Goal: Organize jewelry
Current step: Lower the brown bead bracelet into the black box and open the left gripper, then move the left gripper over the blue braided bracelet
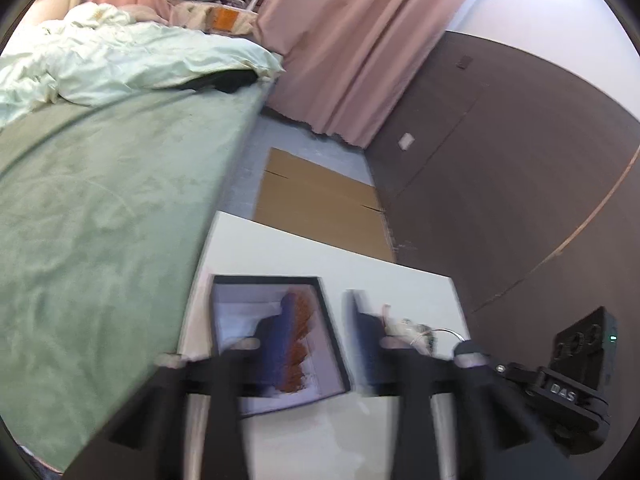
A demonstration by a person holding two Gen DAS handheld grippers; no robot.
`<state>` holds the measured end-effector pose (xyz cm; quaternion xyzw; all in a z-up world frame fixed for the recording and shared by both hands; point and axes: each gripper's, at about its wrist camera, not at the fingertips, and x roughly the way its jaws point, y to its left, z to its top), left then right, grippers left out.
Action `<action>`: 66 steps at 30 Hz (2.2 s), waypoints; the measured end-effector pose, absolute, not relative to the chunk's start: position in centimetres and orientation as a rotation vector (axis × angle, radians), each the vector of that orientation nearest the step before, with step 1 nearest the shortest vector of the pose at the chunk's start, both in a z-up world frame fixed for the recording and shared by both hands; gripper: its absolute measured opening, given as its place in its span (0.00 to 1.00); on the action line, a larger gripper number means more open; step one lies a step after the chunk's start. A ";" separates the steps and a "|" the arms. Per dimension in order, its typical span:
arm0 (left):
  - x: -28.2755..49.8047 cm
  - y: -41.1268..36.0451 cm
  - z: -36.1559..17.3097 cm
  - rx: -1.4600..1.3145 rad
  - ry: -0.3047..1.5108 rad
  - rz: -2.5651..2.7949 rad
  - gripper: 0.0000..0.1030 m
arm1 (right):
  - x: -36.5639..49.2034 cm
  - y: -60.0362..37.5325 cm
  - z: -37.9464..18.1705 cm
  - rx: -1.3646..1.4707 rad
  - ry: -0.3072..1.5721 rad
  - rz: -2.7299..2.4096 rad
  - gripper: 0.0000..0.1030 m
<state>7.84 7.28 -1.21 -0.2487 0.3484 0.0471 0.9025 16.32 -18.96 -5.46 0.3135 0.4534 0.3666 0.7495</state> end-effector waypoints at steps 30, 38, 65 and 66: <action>6.0 10.3 -0.6 -0.546 0.637 0.162 0.92 | 16.1 -14.4 -5.8 0.554 0.990 0.767 0.92; 6.6 7.0 -1.4 -0.497 0.673 0.097 0.92 | 15.8 -18.8 -4.7 0.510 0.983 0.652 0.92; 10.3 -4.9 -7.0 -0.326 0.863 -0.072 0.92 | 14.8 -32.3 -5.1 0.555 1.012 0.354 0.96; 10.4 -5.3 -7.3 -0.330 0.870 -0.085 0.92 | 14.8 -32.7 -5.2 0.562 1.017 0.354 0.96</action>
